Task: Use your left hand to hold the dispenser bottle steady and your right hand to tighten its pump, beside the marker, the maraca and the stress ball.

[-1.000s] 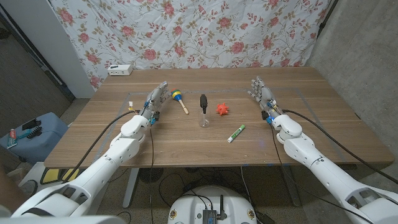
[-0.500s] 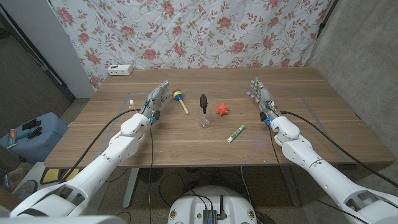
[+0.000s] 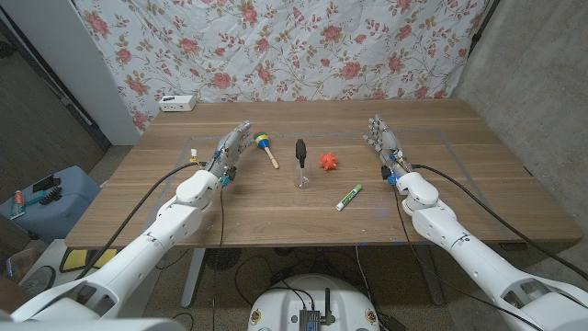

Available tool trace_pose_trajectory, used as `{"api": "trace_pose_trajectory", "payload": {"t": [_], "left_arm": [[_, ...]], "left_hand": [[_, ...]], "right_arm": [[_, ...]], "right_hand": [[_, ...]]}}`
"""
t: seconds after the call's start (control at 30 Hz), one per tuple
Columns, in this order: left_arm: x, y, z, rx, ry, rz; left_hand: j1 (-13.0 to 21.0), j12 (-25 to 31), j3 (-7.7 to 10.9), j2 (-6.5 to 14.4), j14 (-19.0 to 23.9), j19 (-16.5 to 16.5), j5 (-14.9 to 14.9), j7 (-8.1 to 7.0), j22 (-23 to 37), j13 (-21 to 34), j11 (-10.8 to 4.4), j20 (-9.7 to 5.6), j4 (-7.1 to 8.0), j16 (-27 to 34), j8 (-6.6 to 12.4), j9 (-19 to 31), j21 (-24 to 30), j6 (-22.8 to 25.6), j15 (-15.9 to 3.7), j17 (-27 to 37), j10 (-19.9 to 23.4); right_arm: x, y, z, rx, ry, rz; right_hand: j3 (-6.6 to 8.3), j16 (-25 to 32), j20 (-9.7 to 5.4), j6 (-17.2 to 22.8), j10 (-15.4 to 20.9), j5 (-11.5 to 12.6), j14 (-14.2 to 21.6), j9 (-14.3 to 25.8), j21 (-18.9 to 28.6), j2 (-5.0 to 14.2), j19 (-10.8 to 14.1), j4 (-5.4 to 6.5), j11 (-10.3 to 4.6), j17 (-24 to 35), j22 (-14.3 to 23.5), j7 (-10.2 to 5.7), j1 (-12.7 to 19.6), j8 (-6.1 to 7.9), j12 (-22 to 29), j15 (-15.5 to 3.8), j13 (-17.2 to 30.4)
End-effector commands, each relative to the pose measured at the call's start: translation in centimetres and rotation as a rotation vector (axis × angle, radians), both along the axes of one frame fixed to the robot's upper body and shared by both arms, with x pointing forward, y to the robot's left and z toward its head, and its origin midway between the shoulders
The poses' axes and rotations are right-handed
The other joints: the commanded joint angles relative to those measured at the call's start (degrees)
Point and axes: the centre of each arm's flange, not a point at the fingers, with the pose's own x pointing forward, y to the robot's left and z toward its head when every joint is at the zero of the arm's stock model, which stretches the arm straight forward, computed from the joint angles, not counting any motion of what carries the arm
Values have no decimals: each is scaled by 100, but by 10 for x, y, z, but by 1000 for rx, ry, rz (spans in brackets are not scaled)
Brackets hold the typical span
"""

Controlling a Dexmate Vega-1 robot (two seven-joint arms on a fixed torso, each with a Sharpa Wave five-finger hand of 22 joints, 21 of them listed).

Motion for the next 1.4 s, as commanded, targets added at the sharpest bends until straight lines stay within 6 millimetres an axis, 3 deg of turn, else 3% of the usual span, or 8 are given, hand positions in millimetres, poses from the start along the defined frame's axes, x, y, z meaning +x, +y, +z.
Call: {"api": "trace_pose_trajectory", "payload": {"t": [0.03, 0.4, 0.57, 0.83, 1.07, 1.4], "left_arm": [[-13, 1, -7, 43, -7, -9], [-23, -3, -17, 94, -25, -43], [-25, -5, -18, 107, -32, -63], [-28, -11, -17, 144, -45, -99], [-32, -13, -17, 176, -49, -104], [-33, -16, -17, 227, -58, -114]], "left_hand": [[22, 19, -22, -120, 7, 17, 26, -12, 17, 15, -47, -157, -89, 1, 14, 17, -16, 15, -57, 29, 0], [51, 30, -116, -326, 27, 39, 40, -37, 4, 12, -129, -213, -236, 9, 25, 15, -24, 31, -138, 31, 42], [154, 32, -212, -591, 45, 62, 73, -104, -4, 10, -211, -289, -455, 14, 42, 14, -34, 55, -215, 34, 69], [270, 30, -271, -769, 67, 65, 114, -109, -7, 8, -250, -327, -622, 18, 48, 13, -44, 54, -294, 34, 85], [414, 52, -320, -915, 197, 64, 171, -142, -7, 4, -322, -352, -784, 53, 74, 12, -52, 133, -376, 36, 174], [691, 83, -405, -1137, 425, -86, 273, -157, -9, -1, -355, -309, -1019, 76, 75, 9, -88, 196, -417, 36, 365]], "right_arm": [[1, 4, -5, 4, -9, -11], [-8, 2, -11, 14, -15, -18], [-8, 3, -14, 21, -16, -21], [-8, 3, -14, 25, -21, -28], [-9, 5, -16, 34, -21, -48], [-10, 8, -16, 35, -16, -71]], "right_hand": [[33, 27, -259, -13, 26, 34, 10, 7, 26, -15, 40, -21, -1, 10, 25, 12, 16, 12, 23, -139, 17], [31, 30, -254, -38, 16, 37, 9, 7, 28, -15, 37, -27, -19, 9, 25, 27, 12, 8, 21, -131, 16], [29, 28, -263, -58, 12, 38, -1, 6, 24, -17, 24, -28, -16, 10, 25, 36, 8, 3, 20, -111, 15], [24, 29, -276, -103, -18, 39, -8, 5, 15, -19, -9, -28, -21, 12, 25, 91, -2, -8, 10, -101, 14], [11, 83, -271, -96, -47, 40, 143, 1, -54, -36, -283, -38, -61, 6, 24, 74, -17, 8, 3, -39, 8], [0, 105, -272, -172, -206, 42, 274, -2, -31, -48, -400, -52, -163, -7, 25, 41, -28, -12, -46, 26, 1]]}}
